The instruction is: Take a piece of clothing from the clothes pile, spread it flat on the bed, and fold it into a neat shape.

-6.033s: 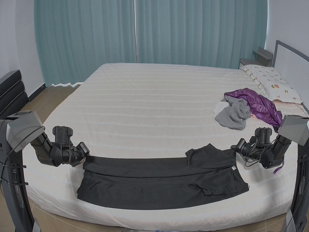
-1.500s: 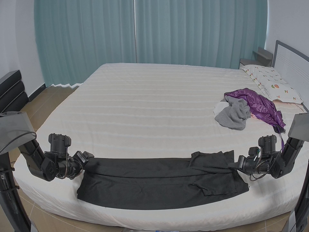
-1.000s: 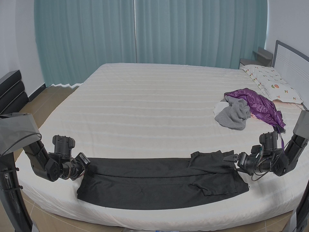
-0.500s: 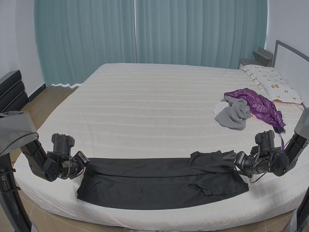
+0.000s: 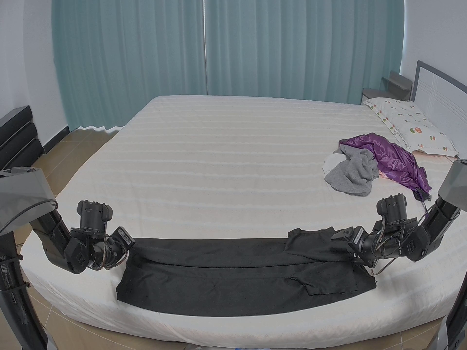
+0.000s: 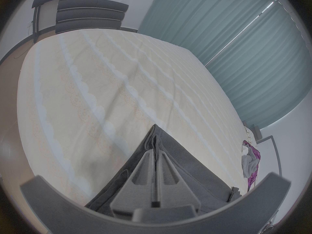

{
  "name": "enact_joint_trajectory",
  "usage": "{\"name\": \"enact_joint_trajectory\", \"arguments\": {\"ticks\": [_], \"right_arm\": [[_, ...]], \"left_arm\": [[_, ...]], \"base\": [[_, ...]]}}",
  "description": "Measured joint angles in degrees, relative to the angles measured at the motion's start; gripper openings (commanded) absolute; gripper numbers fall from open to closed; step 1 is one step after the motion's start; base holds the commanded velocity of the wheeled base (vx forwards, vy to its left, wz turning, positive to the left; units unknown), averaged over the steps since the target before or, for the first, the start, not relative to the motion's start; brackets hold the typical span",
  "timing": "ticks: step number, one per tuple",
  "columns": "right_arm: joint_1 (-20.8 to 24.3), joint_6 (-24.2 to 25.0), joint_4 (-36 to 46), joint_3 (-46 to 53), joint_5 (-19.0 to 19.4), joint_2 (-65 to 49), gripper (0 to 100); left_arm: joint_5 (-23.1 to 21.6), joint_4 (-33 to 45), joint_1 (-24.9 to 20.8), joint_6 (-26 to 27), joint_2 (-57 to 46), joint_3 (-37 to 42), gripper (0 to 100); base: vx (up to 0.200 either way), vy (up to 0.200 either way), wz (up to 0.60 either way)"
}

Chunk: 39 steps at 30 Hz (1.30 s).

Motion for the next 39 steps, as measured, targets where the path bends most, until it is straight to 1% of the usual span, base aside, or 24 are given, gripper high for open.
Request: {"name": "enact_joint_trajectory", "arguments": {"ticks": [4, 5, 9, 13, 22, 29, 34, 39], "right_arm": [[0.0, 0.1, 0.1, -0.9, -0.1, 1.1, 100], [0.0, 0.1, 0.1, -1.1, -0.1, 1.4, 0], [0.0, 0.2, 0.1, -1.9, -0.6, 2.4, 0], [0.0, 0.2, 0.2, -2.1, -1.9, 3.1, 0], [-0.4, 0.3, 0.2, -3.3, -2.0, 2.9, 0], [-1.0, 0.3, 0.2, -6.4, -2.2, 2.4, 0], [-1.5, 0.3, 0.3, -10.4, -3.3, 2.3, 0], [-2.0, 0.3, 0.8, -14.7, -3.5, 2.7, 0]], "left_arm": [[0.0, 0.0, 0.0, 0.0, 0.0, 0.0, 0], [0.0, 0.0, 0.0, 0.0, 0.0, 0.0, 0], [0.0, 0.0, 0.0, 0.0, 0.0, 0.0, 0], [0.0, 0.0, 0.0, 0.0, 0.0, 0.0, 0], [0.0, 0.0, 0.0, 0.0, -0.4, -0.9, 0], [0.0, 0.2, 0.3, 0.5, -0.5, -3.8, 0], [0.0, 0.2, 0.7, 1.3, -0.4, -6.4, 0], [0.0, 0.2, 1.3, 1.3, -0.1, -10.1, 0]], "base": [[0.000, 0.000, 0.00], [0.000, 0.000, 0.00], [0.000, 0.000, 0.00], [0.000, 0.000, 0.00], [0.000, 0.000, 0.00], [0.000, 0.000, 0.00], [0.000, 0.000, 0.00], [0.000, 0.000, 0.00]]}}
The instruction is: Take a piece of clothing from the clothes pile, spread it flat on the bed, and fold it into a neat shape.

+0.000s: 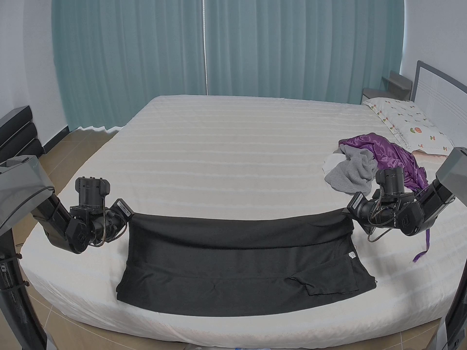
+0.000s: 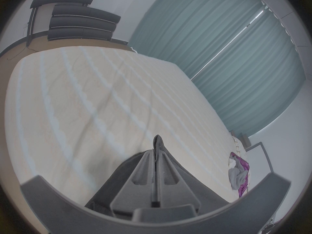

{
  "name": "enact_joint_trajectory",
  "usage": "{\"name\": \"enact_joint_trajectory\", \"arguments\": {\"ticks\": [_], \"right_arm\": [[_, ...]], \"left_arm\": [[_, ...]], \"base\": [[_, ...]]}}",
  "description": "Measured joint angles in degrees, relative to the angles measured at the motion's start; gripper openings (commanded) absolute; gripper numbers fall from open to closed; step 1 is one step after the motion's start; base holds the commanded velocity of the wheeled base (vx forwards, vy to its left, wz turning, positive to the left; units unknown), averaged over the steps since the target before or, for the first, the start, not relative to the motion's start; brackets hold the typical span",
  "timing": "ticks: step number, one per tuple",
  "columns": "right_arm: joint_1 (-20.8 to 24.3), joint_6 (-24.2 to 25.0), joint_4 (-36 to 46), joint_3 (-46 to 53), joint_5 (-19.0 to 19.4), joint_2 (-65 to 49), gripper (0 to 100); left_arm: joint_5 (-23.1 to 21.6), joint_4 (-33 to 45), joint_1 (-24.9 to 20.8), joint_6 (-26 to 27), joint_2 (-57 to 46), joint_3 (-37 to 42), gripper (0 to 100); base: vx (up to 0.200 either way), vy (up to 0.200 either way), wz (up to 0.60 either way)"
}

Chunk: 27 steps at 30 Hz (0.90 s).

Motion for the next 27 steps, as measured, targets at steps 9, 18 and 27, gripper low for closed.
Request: {"name": "enact_joint_trajectory", "arguments": {"ticks": [9, 18, 27], "right_arm": [[-0.5, 0.0, 3.9, -9.1, -0.3, 3.3, 0], [-0.9, 0.0, 5.2, -16.1, -0.3, 7.2, 0], [-1.0, -0.1, 5.1, -17.1, -0.2, 8.1, 0]], "left_arm": [[0.0, -0.1, 0.5, -0.2, 3.0, -5.9, 0], [-0.1, -0.3, 0.5, -0.5, 6.3, -9.4, 0], [0.0, -0.2, 0.6, -0.4, 7.0, -9.8, 0]], "base": [[0.000, 0.000, 0.00], [0.000, 0.000, 0.00], [0.000, 0.000, 0.00]]}}
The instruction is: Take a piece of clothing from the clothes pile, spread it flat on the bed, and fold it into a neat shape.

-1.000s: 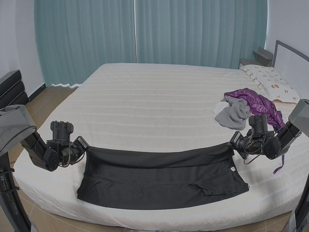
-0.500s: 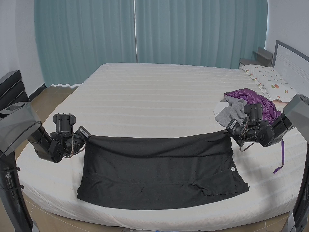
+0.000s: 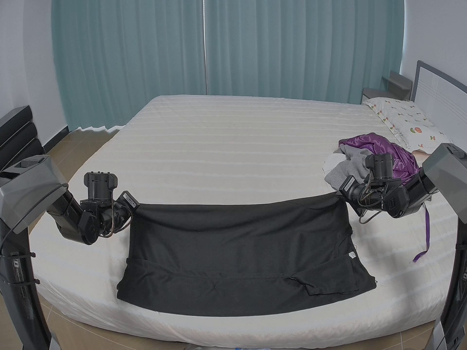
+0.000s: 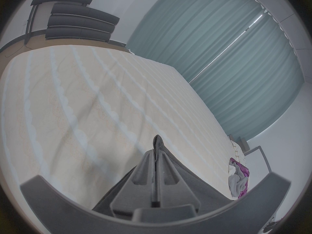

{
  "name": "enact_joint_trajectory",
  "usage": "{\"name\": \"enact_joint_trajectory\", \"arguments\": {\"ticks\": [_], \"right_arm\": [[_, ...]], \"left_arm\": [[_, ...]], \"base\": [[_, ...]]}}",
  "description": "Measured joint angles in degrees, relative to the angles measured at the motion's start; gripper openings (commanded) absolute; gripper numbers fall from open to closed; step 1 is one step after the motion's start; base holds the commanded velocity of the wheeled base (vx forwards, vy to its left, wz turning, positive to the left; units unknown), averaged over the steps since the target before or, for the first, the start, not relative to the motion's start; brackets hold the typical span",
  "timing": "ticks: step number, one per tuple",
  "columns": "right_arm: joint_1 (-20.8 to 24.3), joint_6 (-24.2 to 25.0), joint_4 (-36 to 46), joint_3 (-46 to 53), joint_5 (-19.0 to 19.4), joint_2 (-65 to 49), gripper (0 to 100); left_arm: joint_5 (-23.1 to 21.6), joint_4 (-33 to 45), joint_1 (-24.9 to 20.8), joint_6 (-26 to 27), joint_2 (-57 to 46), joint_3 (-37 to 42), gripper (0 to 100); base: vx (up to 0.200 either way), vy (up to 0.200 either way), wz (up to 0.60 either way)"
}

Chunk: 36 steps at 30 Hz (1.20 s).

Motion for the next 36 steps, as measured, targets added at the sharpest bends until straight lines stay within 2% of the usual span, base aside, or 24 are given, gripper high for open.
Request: {"name": "enact_joint_trajectory", "arguments": {"ticks": [9, 21, 32, 33, 34, 35, 36], "right_arm": [[0.1, -1.0, -0.4, 8.5, 1.8, -2.9, 0], [0.3, -7.3, -0.8, 23.6, 4.2, -9.4, 0], [0.5, -11.0, -7.8, 32.1, 4.6, -8.9, 0], [0.5, -11.2, -8.4, 32.6, 4.5, -8.6, 0], [0.6, -11.4, -9.0, 33.0, 4.5, -8.3, 0], [0.6, -11.5, -9.4, 33.4, 4.5, -8.0, 100], [0.6, -11.5, -9.6, 33.7, 4.5, -7.9, 100]], "left_arm": [[-0.4, 0.1, 0.0, 1.4, -1.0, 4.1, 0], [-0.7, -0.2, 0.0, 6.6, -4.9, 15.9, 0], [-2.8, -0.9, -0.5, 8.3, -6.9, 23.5, 0], [-2.8, -1.0, -0.5, 8.3, -6.9, 23.9, 100], [-2.9, -1.0, -0.5, 8.3, -7.0, 24.2, 100], [-2.9, -1.0, -0.6, 8.3, -7.0, 24.5, 100], [-2.9, -1.0, -0.6, 8.3, -7.1, 24.7, 100]], "base": [[0.000, 0.000, 0.00], [0.000, 0.000, 0.00], [0.000, 0.000, 0.00], [0.000, 0.000, 0.00], [0.000, 0.000, 0.00], [0.000, 0.000, 0.00], [0.000, 0.000, 0.00]]}}
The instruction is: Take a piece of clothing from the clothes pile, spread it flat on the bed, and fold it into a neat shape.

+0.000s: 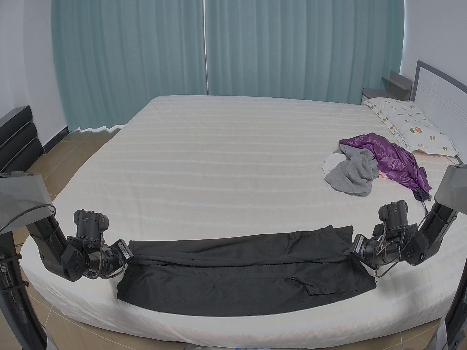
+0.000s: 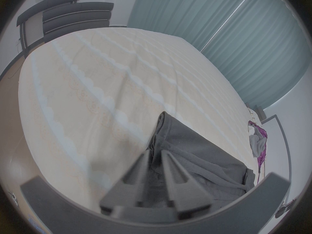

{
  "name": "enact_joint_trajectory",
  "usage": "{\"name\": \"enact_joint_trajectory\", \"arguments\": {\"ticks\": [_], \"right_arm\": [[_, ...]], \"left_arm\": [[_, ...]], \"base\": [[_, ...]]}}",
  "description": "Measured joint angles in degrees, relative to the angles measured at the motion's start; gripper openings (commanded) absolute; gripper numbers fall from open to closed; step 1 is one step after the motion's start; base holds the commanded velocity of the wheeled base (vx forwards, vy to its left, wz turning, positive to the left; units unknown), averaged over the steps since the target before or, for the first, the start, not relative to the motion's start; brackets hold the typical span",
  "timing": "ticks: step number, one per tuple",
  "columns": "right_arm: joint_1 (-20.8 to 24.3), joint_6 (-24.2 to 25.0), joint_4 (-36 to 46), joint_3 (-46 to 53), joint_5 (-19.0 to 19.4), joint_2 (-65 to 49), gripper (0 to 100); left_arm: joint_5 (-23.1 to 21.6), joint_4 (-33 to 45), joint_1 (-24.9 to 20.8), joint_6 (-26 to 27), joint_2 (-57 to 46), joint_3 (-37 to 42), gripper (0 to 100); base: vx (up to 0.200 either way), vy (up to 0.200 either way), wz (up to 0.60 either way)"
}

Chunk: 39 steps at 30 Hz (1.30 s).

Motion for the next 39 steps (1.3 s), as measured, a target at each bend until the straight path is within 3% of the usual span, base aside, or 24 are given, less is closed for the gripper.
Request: {"name": "enact_joint_trajectory", "arguments": {"ticks": [7, 14, 19, 28, 33, 39], "right_arm": [[-0.1, 0.3, -0.2, 1.2, 0.7, -1.4, 100], [-1.8, 1.2, -0.2, -1.2, 3.0, -4.4, 100], [-2.0, 5.9, -0.3, -3.3, 3.8, -4.8, 100], [-1.7, 9.6, -0.7, -3.9, 6.1, -3.8, 100], [-1.9, 12.1, -1.1, -3.1, 6.2, -3.1, 100], [-1.9, 12.4, -1.1, -2.2, 6.3, -2.6, 100]], "left_arm": [[-0.2, 0.0, 0.0, -0.3, -1.7, 0.4, 100], [-3.3, 0.4, 0.7, -2.1, -4.7, -2.5, 100], [-3.7, 0.7, 0.4, -6.0, -4.5, -7.0, 100], [-2.7, 0.6, -6.4, -14.4, -1.6, -11.5, 100], [1.0, 0.3, -9.3, -16.9, 0.1, -11.6, 100], [1.5, 0.2, -10.3, -17.5, 1.5, -11.3, 100]], "base": [[0.000, 0.000, 0.00], [0.000, 0.000, 0.00], [0.000, 0.000, 0.00], [0.000, 0.000, 0.00], [0.000, 0.000, 0.00], [0.000, 0.000, 0.00]]}}
